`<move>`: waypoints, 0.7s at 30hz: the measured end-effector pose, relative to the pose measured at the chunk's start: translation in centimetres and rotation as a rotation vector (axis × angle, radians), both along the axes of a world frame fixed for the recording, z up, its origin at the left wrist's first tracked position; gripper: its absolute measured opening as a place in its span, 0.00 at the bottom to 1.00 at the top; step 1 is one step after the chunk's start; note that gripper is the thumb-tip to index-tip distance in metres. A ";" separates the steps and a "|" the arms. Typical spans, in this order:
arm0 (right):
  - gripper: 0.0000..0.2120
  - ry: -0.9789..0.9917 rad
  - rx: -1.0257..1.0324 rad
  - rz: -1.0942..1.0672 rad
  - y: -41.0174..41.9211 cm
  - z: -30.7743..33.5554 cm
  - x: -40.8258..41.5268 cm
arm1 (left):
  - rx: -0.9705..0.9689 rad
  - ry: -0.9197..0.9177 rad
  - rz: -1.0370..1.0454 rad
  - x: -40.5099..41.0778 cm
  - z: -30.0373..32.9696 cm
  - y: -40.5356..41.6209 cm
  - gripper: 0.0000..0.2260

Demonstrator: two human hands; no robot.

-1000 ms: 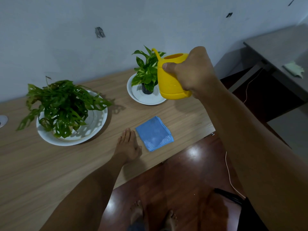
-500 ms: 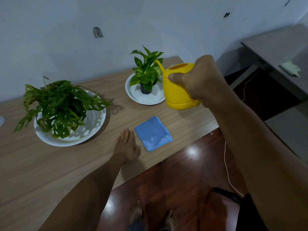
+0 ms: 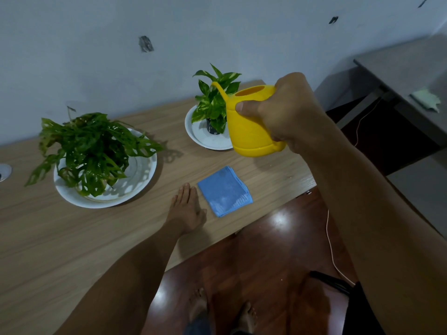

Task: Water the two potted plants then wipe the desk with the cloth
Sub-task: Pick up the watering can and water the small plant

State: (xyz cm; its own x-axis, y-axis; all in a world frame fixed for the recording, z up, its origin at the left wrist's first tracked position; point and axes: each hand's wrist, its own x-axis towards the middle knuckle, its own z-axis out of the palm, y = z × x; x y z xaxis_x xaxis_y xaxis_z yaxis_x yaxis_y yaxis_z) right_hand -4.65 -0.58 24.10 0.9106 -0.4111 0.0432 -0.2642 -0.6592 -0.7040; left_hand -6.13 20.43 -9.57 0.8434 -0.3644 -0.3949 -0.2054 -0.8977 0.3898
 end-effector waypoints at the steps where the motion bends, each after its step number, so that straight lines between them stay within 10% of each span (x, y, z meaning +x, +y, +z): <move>1: 0.31 -0.007 0.002 -0.001 -0.1 0.0 0.0 | 0.000 0.001 -0.003 0.0 0.0 0.0 0.39; 21: 0.32 -0.092 -0.008 -0.089 -0.9 -0.6 0.6 | 0.015 0.015 -0.005 0.0 0.2 0.0 0.40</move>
